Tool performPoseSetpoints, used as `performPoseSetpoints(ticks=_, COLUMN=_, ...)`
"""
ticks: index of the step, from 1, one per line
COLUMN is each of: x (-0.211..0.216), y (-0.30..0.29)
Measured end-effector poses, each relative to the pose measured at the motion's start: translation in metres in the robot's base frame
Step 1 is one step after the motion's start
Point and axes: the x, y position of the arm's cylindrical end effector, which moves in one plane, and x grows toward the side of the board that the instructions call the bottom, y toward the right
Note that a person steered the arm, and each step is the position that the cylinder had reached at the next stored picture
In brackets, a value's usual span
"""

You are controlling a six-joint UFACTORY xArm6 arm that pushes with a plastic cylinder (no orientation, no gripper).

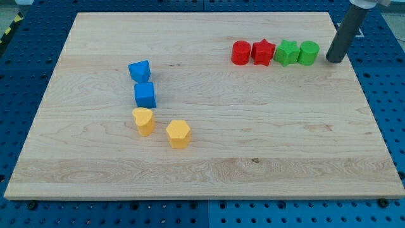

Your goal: Push group of blocks slightly left

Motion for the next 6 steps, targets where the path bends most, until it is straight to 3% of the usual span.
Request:
performPoseSetpoints(ticks=2, x=-0.010, y=-0.010)
performPoseSetpoints(ticks=6, x=0.000, y=-0.099)
